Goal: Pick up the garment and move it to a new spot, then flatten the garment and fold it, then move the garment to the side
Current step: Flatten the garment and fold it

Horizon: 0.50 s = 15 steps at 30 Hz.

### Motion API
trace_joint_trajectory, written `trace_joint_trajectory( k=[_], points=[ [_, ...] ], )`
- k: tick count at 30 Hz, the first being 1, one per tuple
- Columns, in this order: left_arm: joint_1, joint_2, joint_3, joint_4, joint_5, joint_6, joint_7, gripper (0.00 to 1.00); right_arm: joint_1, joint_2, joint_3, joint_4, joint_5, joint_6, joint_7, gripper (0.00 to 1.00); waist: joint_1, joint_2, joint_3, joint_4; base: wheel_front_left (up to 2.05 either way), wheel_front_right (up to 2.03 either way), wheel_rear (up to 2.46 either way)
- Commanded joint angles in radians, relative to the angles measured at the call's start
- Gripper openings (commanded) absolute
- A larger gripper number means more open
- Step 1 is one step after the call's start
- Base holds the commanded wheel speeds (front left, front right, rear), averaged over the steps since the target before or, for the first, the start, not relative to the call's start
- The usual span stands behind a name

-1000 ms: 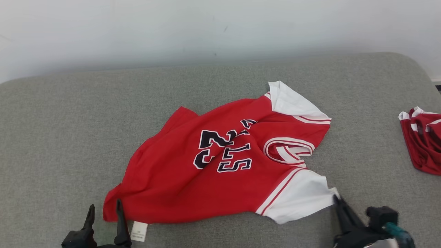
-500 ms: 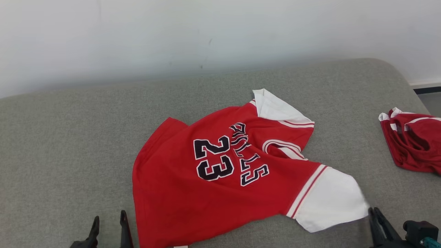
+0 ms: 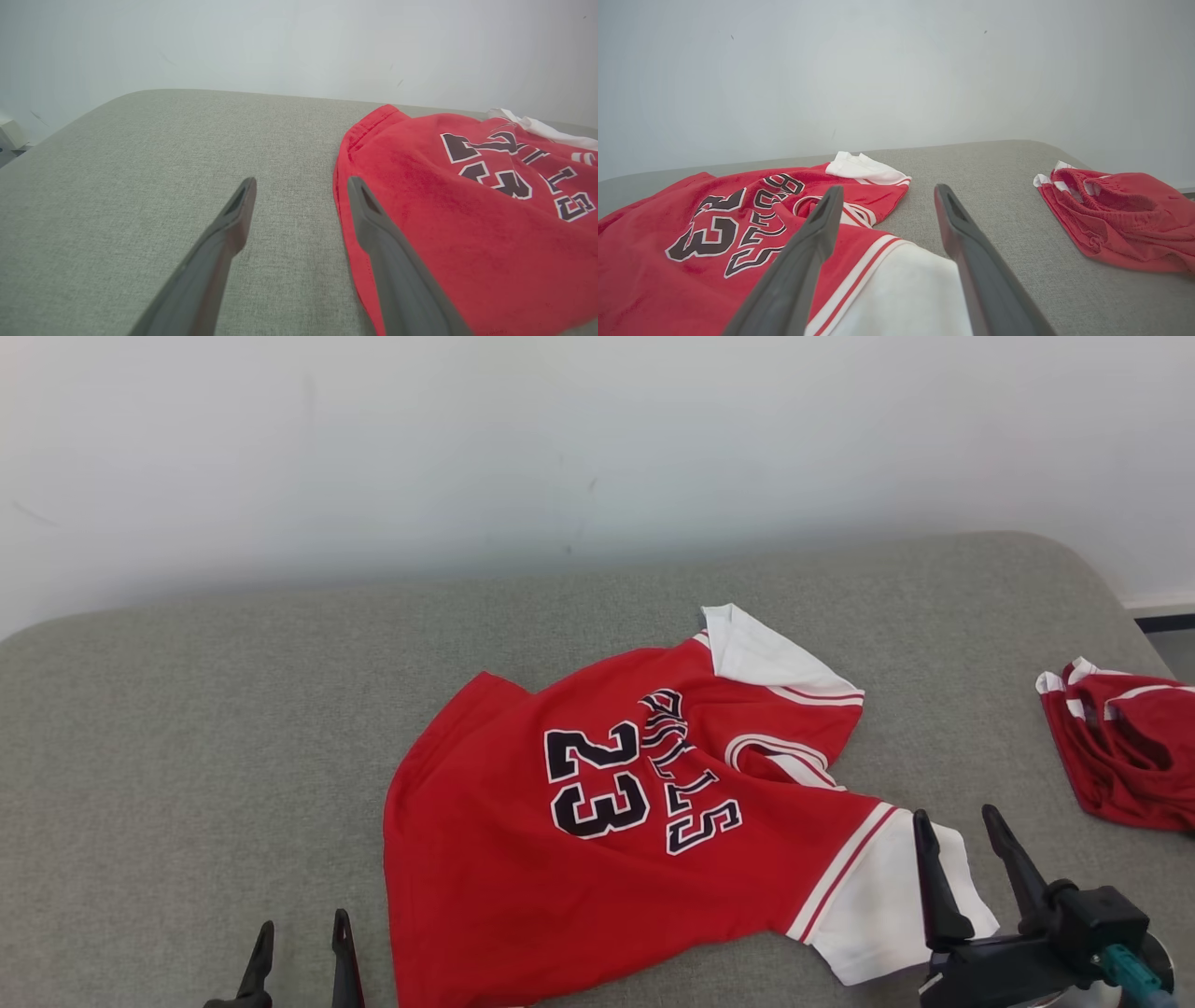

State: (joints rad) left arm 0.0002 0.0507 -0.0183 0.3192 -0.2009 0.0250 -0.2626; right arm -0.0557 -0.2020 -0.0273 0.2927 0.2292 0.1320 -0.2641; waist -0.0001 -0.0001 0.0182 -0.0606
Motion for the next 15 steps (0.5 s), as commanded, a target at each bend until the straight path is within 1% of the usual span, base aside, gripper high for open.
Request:
trace_joint_trajectory(
  k=[1, 10, 15],
  points=[
    [0.012, -0.001, 0.006, -0.008, 0.021, -0.012, -0.003, 1.0, 0.005, 0.025, 0.01, -0.02, -0.035, -0.003, 0.001, 1.0, 0.0001, 0.0001, -0.014, 0.012, 0.0, 0.0, 0.0],
    [0.023, -0.001, -0.002, -0.014, 0.035, -0.029, -0.003, 1.0, 0.015, 0.081, 0.038, -0.01, -0.074, -0.003, 0.001, 1.0, 0.0001, 0.0001, -0.04, 0.026, 0.0, 0.0, 0.0],
    [0.03, 0.0, -0.001, -0.017, 0.039, -0.032, -0.003, 1.0, 0.02, 0.087, 0.046, 0.005, -0.072, -0.003, 0.001, 1.0, 0.0001, 0.0001, -0.053, 0.029, 0.0, 0.0, 0.0]
  ],
)
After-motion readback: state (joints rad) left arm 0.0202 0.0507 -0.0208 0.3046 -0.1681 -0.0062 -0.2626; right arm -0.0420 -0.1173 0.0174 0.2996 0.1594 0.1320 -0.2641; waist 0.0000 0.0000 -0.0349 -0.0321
